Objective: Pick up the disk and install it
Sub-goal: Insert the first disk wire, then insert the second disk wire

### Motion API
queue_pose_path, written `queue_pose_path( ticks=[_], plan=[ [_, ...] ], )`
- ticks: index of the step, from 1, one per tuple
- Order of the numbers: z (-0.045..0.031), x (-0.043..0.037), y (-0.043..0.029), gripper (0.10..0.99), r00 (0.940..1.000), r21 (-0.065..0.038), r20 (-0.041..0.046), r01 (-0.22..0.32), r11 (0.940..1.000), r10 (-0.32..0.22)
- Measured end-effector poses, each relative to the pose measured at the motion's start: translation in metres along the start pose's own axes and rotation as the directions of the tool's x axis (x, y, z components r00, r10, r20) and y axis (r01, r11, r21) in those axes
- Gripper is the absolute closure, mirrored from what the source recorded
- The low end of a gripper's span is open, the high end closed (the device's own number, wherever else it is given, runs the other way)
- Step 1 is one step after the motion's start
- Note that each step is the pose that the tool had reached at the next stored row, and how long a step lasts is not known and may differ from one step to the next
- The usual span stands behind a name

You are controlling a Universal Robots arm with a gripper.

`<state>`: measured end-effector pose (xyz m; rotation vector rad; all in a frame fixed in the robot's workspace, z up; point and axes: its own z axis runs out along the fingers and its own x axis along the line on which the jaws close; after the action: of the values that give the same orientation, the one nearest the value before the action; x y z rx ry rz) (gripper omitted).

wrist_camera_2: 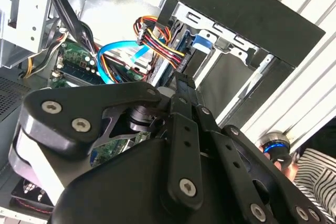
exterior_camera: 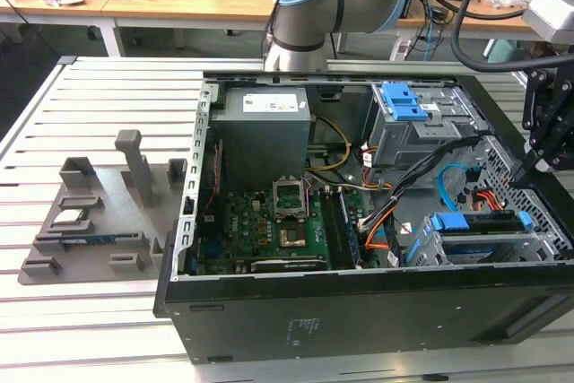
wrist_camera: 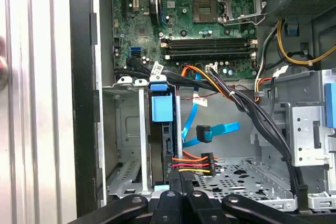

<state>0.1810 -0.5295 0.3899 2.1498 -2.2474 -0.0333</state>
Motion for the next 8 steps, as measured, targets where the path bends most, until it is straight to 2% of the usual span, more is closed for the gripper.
queue_pose_path(
  ticks=[6,8],
  plan=[
    [-0.0002,0.0,0.0,0.98,1.0,0.0,-0.0002,0.0,1.0,0.0],
    [-0.0002,0.0,0.0,0.851,1.0,0.0,-0.0002,0.0,1.0,0.0]
  ],
)
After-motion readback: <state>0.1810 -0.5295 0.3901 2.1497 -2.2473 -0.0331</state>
